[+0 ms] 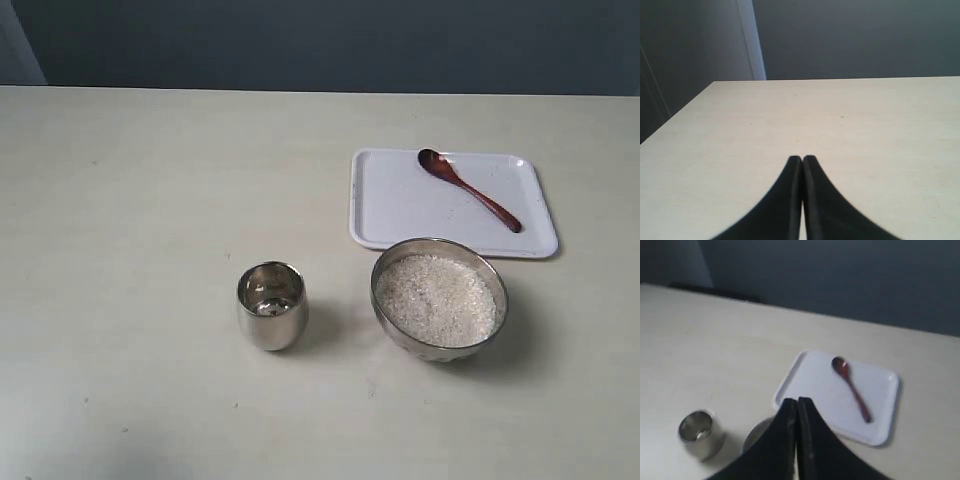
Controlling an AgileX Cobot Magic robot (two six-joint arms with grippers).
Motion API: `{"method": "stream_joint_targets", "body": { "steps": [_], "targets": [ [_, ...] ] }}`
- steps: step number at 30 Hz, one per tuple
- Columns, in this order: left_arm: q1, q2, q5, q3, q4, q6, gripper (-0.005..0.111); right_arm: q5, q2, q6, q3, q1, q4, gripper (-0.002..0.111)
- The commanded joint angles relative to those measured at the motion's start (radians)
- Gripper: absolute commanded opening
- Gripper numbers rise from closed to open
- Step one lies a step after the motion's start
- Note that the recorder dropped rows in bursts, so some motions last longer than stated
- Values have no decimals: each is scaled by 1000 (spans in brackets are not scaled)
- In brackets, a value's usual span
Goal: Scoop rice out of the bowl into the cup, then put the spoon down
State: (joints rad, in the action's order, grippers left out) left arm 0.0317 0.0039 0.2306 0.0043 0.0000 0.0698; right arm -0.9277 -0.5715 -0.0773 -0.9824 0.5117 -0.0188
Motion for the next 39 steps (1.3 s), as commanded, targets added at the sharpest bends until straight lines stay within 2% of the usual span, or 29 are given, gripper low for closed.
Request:
{"method": "stream_joint_targets", "body": {
  "steps": [1, 7, 11, 16, 25, 39],
  "targets": [
    [-4, -4, -13, -4, -6, -3, 0, 272, 163, 101, 222, -183, -52, 0],
    [-4, -4, -13, -4, -6, -3, 0, 518, 377, 201, 585, -327, -66, 0],
    [-4, -4, -13, -4, -6, -3, 0, 723, 459, 201, 777, -360, -89, 0],
    [-4, -4, -13, -4, -6, -3, 0, 826, 513, 201, 923, -363, -93, 0],
    [-4, -4, -13, -4, -6, -3, 0, 814, 571, 196, 982, -464, -107, 0],
    [-4, -4, -13, -4, -6, -3, 0, 802, 571, 194, 982, -465, -104, 0]
  ]
}}
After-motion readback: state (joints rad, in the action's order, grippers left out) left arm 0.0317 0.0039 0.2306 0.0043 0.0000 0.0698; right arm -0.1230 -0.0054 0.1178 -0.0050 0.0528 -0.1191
